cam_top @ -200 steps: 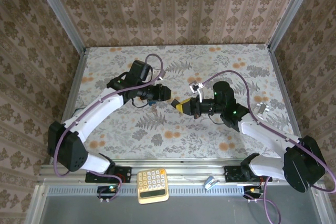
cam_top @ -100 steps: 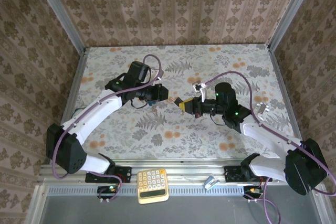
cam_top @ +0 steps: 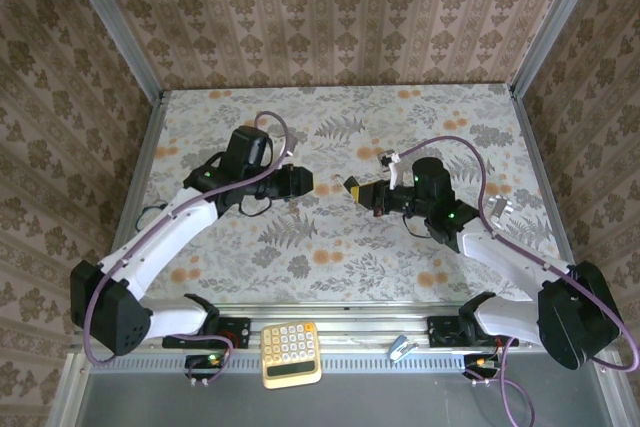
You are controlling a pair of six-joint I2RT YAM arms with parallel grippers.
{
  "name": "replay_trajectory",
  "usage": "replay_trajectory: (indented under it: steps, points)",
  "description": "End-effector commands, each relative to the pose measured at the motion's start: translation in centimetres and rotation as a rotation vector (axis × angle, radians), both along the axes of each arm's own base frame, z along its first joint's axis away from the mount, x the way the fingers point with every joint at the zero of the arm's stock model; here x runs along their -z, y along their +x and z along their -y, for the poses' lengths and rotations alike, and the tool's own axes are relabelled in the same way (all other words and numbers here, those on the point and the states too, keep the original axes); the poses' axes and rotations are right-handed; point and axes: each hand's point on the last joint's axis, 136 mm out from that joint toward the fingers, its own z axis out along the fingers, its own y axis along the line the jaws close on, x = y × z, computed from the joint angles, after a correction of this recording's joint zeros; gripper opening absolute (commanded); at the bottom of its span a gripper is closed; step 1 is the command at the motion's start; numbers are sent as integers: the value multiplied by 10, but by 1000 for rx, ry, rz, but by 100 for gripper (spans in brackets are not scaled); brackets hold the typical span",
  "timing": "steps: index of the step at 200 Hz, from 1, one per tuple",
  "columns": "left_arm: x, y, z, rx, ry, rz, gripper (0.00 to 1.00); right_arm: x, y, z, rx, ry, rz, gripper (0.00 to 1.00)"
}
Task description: Unlock with the key
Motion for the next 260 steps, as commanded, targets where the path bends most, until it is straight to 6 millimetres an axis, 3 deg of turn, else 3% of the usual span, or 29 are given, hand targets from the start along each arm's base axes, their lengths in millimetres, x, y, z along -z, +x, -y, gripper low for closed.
replay_trajectory:
  steps: [1, 93, 193, 260]
  points:
    - [-9, 7, -6, -66, -42, 38, 36, 8, 18, 8, 90, -2, -15, 0]
    - [-8, 3, -14, -125, -108, 49, 42, 65, 60, -6, 165, 38, -167, 0]
    - [1, 6, -7, -128, -143, 8, 42, 96, 100, -26, 200, 140, -256, 1]
    - [5, 6, -7, -130, -140, -5, 42, 122, 110, -22, 237, 138, -319, 4]
